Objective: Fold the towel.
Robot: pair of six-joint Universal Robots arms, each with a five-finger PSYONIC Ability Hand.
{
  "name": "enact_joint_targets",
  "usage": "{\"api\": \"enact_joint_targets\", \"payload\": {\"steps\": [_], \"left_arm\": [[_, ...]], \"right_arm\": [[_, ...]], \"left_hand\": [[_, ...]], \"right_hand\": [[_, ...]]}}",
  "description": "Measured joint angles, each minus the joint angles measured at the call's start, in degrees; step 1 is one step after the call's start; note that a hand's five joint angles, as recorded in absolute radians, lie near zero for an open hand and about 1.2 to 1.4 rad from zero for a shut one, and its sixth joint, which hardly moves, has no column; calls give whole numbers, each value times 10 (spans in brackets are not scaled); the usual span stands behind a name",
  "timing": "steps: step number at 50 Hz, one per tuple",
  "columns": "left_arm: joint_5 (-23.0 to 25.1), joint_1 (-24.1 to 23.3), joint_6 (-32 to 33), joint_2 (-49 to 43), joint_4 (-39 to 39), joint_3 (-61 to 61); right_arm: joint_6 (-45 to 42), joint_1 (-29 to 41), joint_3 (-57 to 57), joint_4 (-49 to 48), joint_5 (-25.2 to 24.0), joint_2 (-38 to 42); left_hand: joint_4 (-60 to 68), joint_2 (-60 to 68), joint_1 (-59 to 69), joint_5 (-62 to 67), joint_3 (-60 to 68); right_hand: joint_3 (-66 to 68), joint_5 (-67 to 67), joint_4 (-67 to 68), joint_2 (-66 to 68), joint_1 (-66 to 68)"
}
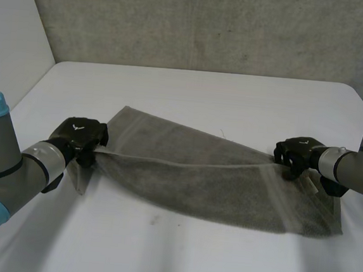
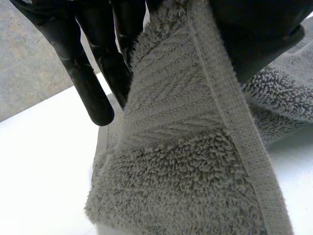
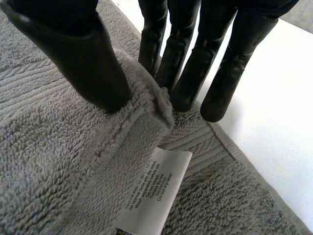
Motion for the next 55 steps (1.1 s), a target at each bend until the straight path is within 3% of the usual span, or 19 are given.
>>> {"api": "enact_joint_targets", "payload": {"steps": [8, 19, 27, 38, 44, 55], "left_arm": [[0, 0, 0, 1, -1, -1], [0, 0, -1, 6, -2, 0], [-2, -1, -2, 35, -3, 7], [-3, -7, -3, 168, -12, 29], [-2, -9, -4, 250, -54, 60], [-2, -8, -20, 307, -144, 125]], "right_arm": [[-1, 0, 3, 1, -1, -2], [5, -4, 15, 5, -6, -46], [8, -5, 68, 3, -17, -167], [8, -17, 106, 15, -32, -324], [5, -39, 88, 54, -37, -421], [-1, -80, 12, 140, -40, -508]], "left_hand": [[0, 0, 0, 0, 0], [0, 0, 0, 0, 0], [0, 0, 0, 0, 0], [1, 0, 0, 0, 0], [1, 0, 0, 0, 0], [1, 0, 0, 0, 0]], "right_hand": [[109, 104, 102, 79, 104], [115, 108, 110, 79, 106], [115, 108, 110, 83, 107], [115, 108, 110, 83, 109], [115, 108, 110, 83, 110], [115, 108, 110, 91, 110]]}}
